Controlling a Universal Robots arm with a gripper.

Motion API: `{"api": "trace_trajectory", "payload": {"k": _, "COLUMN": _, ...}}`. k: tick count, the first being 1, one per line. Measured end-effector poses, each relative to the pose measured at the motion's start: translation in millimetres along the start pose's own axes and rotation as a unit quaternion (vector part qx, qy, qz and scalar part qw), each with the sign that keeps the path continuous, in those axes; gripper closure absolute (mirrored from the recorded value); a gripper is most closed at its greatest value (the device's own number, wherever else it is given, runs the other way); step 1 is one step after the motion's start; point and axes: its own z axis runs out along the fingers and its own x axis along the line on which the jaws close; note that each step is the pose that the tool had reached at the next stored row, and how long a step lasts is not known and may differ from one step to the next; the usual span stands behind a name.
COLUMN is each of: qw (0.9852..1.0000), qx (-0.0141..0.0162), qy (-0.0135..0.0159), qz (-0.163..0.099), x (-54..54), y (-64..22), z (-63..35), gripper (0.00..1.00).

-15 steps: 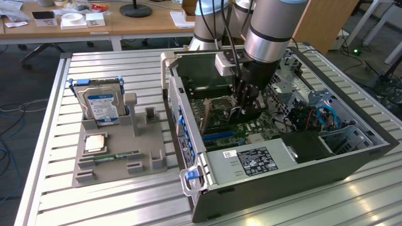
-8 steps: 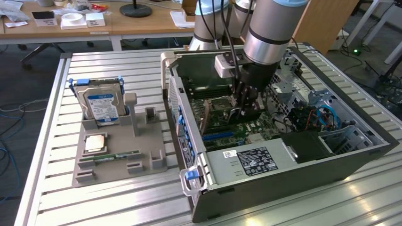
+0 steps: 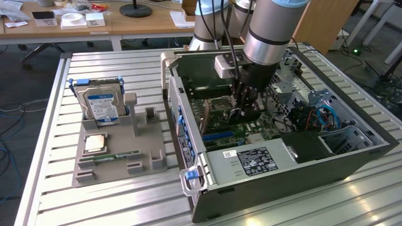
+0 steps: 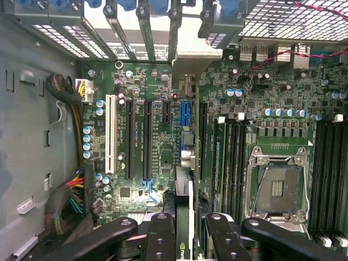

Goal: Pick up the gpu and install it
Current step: 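Insert the gpu into the slot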

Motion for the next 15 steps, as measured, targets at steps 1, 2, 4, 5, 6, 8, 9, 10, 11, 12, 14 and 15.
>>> {"api": "trace_trajectory", "payload": {"k": 1, "qw": 1.0000, "qx": 0.0000, "qy": 0.0000, "qz": 0.000, "x": 0.0, "y": 0.0, "z": 0.1, "gripper": 0.74}}
{"api": "trace_trajectory", "payload": {"k": 2, "qw": 1.0000, "qx": 0.0000, "qy": 0.0000, "qz": 0.000, "x": 0.0, "y": 0.0, "z": 0.6, "gripper": 0.74}}
{"api": "trace_trajectory", "payload": {"k": 4, "qw": 1.0000, "qx": 0.0000, "qy": -0.0001, "qz": 0.000, "x": 0.1, "y": 0.0, "z": 1.5, "gripper": 0.74}}
{"api": "trace_trajectory", "payload": {"k": 5, "qw": 1.0000, "qx": 0.0000, "qy": -0.0001, "qz": 0.000, "x": 0.1, "y": 0.0, "z": 1.6, "gripper": 0.74}}
{"api": "trace_trajectory", "payload": {"k": 6, "qw": 1.0000, "qx": 0.0000, "qy": -0.0001, "qz": 0.000, "x": 0.1, "y": 0.0, "z": 1.8, "gripper": 0.74}}
{"api": "trace_trajectory", "payload": {"k": 8, "qw": 1.0000, "qx": 0.0000, "qy": -0.0001, "qz": 0.000, "x": 0.1, "y": 0.0, "z": 2.1, "gripper": 0.74}}
{"api": "trace_trajectory", "payload": {"k": 9, "qw": 1.0000, "qx": 0.0000, "qy": -0.0002, "qz": 0.000, "x": 0.1, "y": 0.0, "z": 2.3, "gripper": 0.74}}
{"api": "trace_trajectory", "payload": {"k": 10, "qw": 1.0000, "qx": 0.0000, "qy": -0.0002, "qz": 0.000, "x": 0.1, "y": 0.0, "z": 2.6, "gripper": 0.74}}
{"api": "trace_trajectory", "payload": {"k": 11, "qw": 1.0000, "qx": 0.0000, "qy": -0.0003, "qz": 0.000, "x": 0.1, "y": 0.0, "z": 2.8, "gripper": 0.74}}
{"api": "trace_trajectory", "payload": {"k": 12, "qw": 1.0000, "qx": 0.0000, "qy": -0.0002, "qz": 0.000, "x": 0.1, "y": 0.0, "z": 3.0, "gripper": 0.74}}
{"api": "trace_trajectory", "payload": {"k": 14, "qw": 1.0000, "qx": 0.0000, "qy": -0.0003, "qz": 0.000, "x": 0.2, "y": 0.0, "z": 3.5, "gripper": 0.74}}
{"api": "trace_trajectory", "payload": {"k": 15, "qw": 1.0000, "qx": 0.0001, "qy": -0.0004, "qz": 0.000, "x": 0.1, "y": 0.0, "z": 4.0, "gripper": 0.74}}
